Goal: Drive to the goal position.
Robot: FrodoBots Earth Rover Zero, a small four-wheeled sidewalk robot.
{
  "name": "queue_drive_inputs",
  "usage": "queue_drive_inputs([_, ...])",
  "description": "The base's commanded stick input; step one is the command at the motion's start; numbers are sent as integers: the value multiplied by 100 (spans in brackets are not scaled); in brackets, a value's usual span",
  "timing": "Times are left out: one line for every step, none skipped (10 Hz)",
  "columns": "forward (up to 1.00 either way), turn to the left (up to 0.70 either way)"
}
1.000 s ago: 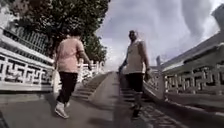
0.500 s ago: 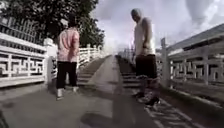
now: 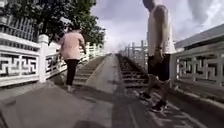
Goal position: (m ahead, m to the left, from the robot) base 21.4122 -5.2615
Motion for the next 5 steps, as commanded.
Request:
queue_drive_inputs([45, 0])
queue_drive_inputs([45, 0])
queue_drive_inputs([45, 0])
queue_drive_inputs([45, 0])
queue_drive_inputs([45, 1])
